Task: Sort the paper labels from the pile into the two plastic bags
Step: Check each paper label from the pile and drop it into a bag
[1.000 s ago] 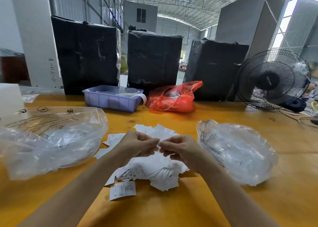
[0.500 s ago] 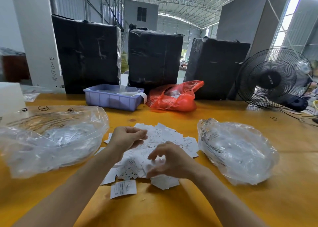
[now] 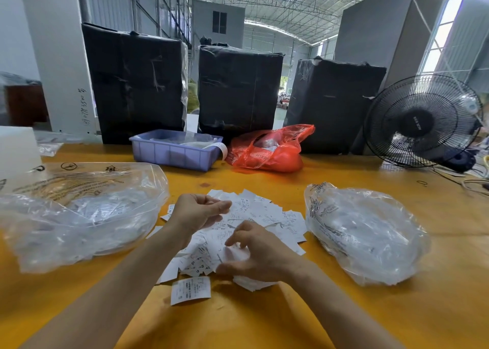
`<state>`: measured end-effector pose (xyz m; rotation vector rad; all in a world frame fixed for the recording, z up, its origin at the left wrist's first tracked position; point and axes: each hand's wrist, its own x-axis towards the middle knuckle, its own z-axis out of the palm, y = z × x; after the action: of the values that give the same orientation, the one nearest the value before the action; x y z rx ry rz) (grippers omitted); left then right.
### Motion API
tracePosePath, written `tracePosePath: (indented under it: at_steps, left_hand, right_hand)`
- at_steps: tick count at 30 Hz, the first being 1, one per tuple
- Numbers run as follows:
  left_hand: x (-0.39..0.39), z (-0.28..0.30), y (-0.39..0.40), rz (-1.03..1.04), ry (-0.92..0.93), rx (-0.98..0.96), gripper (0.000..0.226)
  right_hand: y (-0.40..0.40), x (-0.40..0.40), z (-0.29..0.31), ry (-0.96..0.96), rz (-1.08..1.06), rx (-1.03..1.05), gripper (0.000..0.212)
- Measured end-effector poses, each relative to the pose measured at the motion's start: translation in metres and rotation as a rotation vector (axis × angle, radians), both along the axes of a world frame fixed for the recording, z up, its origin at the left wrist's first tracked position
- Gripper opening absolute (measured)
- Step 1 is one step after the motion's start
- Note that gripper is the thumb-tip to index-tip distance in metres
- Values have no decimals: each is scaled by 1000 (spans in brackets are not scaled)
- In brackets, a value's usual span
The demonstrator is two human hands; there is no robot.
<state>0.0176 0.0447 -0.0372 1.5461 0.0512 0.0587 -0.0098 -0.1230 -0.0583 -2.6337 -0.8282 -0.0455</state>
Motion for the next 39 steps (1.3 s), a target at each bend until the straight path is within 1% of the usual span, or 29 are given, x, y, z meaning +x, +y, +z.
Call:
tracePosePath:
  at_steps: [1, 3, 6, 8, 9, 11, 13, 15, 17, 19, 22, 25, 27, 29, 30, 34, 37, 39]
  left_hand:
    - [0, 0, 0, -3, 0, 4, 23]
    - [0, -1, 0, -9, -2, 8, 22]
    - [0, -1, 0, -12, -3, 12, 22]
    - [-1, -1, 0, -15, -3, 12, 23]
    - [-1, -1, 0, -18, -3, 10, 23]
    - [-1, -1, 0, -22, 1, 3, 22]
    - [-2, 0, -1, -24, 8, -3, 21]
    - [-2, 0, -2, -27, 15, -6, 23]
    - [-3, 1, -3, -32, 19, 1, 23]
    - [-4, 1, -4, -42, 19, 11, 20]
    - [-6, 1, -5, -64, 13, 22, 16]
    - [-9, 0, -10, -88, 18, 39, 10]
    - [-11, 0, -13, -104, 26, 48, 8]
    - [-13, 0, -17, -118, 28, 46, 7]
    - [-14, 0, -19, -125, 29, 44, 7]
    - [-16, 1, -23, -149, 42, 32, 8]
    - [-18, 2, -23, -158, 61, 12, 8]
    - [-18, 3, -22, -162, 76, 7, 9]
  right_hand:
    - [1, 1, -2, -24, -21, -50, 56]
    - [4, -1, -4, -80, -21, -90, 51]
    - [5, -3, 3, -124, 31, -41, 32]
    - [1, 0, 7, -102, 10, 41, 26]
    - [-2, 2, 9, -77, -34, 119, 27]
    - [-10, 6, 12, 4, -157, 357, 25]
    - [-20, 11, 16, 168, -237, 653, 22]
    - [-27, 13, 20, 372, -235, 885, 15]
    - [-31, 13, 22, 501, -205, 1025, 6]
    - [-33, 14, 22, 558, -202, 1097, 22]
    - [-33, 15, 21, 558, -211, 1103, 38]
    - [-34, 15, 22, 503, -213, 1106, 41]
    - [-35, 17, 22, 437, -213, 1116, 31]
    - [-34, 17, 23, 351, -217, 1115, 13]
    - [-34, 18, 22, 320, -220, 1118, 7]
    - [-34, 18, 23, 285, -188, 1139, 11]
    - [-35, 16, 23, 180, -151, 1042, 3]
    - [-35, 16, 23, 136, -123, 1016, 7]
